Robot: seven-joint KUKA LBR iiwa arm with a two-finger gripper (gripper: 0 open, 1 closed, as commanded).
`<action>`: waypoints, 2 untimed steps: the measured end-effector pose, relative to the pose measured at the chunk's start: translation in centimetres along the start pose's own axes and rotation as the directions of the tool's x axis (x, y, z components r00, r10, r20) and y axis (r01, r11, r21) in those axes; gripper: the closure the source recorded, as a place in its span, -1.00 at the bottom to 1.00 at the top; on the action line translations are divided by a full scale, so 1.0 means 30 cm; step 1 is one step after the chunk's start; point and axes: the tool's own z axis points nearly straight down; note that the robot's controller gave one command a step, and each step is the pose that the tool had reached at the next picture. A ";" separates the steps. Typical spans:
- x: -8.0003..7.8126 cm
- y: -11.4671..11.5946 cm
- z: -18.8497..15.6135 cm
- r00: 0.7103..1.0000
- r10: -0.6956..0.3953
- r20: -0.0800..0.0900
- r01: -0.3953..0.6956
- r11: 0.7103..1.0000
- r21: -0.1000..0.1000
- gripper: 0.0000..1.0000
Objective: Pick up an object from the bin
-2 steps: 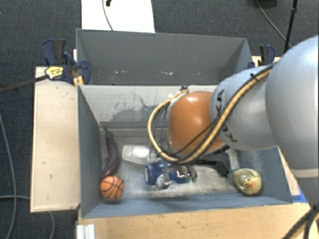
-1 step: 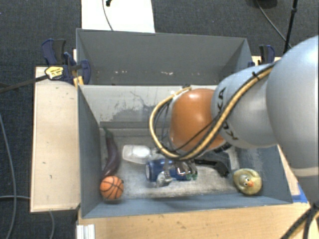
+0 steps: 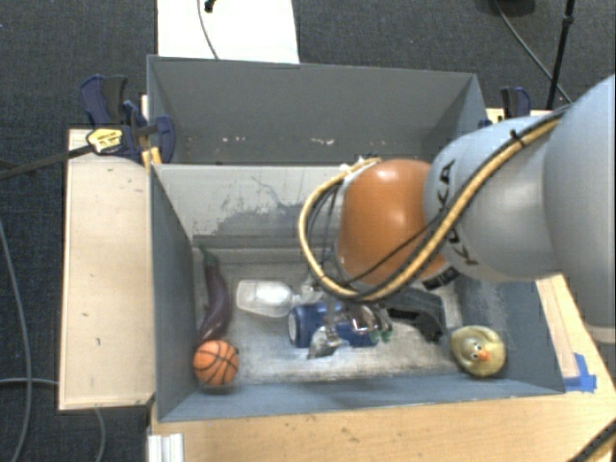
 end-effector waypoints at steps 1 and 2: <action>0.002 0.001 -0.038 1.000 0.005 -0.003 -0.005 1.000 0.001 1.00; -0.027 -0.007 -0.092 1.000 -0.024 0.020 0.024 1.000 -0.001 1.00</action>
Offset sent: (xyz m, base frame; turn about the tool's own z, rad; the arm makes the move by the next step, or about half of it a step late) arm 0.0101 -0.0113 -0.0516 -0.0931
